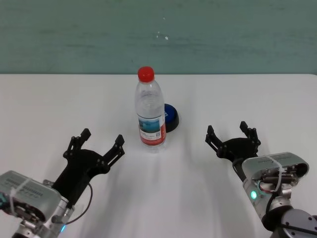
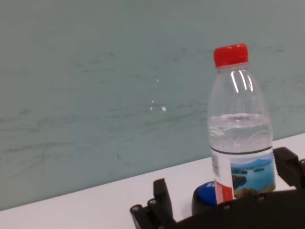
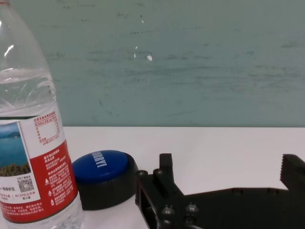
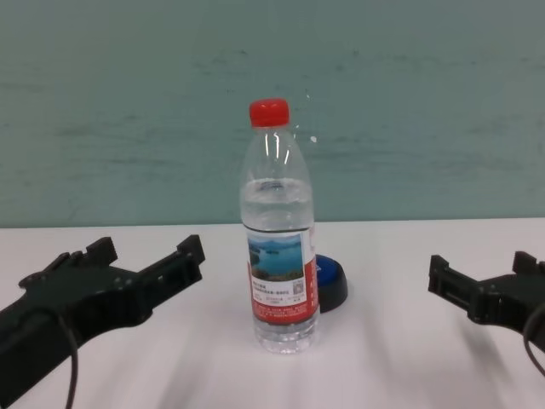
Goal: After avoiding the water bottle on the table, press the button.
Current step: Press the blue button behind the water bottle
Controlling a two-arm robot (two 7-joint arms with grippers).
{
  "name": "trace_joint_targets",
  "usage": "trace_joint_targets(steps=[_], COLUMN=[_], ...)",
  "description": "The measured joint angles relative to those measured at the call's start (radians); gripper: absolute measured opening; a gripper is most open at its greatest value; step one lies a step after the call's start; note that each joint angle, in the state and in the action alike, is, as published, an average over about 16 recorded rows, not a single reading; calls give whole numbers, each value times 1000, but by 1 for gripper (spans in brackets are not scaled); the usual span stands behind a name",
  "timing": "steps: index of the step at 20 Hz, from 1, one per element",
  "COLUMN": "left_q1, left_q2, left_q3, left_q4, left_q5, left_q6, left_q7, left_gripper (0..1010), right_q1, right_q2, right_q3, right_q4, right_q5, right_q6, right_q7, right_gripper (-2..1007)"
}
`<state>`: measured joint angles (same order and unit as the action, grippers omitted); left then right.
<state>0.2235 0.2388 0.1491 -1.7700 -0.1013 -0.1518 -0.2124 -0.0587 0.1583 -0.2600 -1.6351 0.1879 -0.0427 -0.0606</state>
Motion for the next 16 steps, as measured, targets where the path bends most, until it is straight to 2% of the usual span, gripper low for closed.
trace_joint_targets(steps=[16], left_q1=[2], left_q2=[-5], left_q3=[-19], left_q4=[-4], left_q5=[2], left_q6=[-3], left_q7=[7], left_gripper=[1010], right_q1=[0], right_q2=[0], right_q3=[0], right_q4=[0], right_q5=[0], right_q6=[0], right_q7=[0], right_gripper=[1004])
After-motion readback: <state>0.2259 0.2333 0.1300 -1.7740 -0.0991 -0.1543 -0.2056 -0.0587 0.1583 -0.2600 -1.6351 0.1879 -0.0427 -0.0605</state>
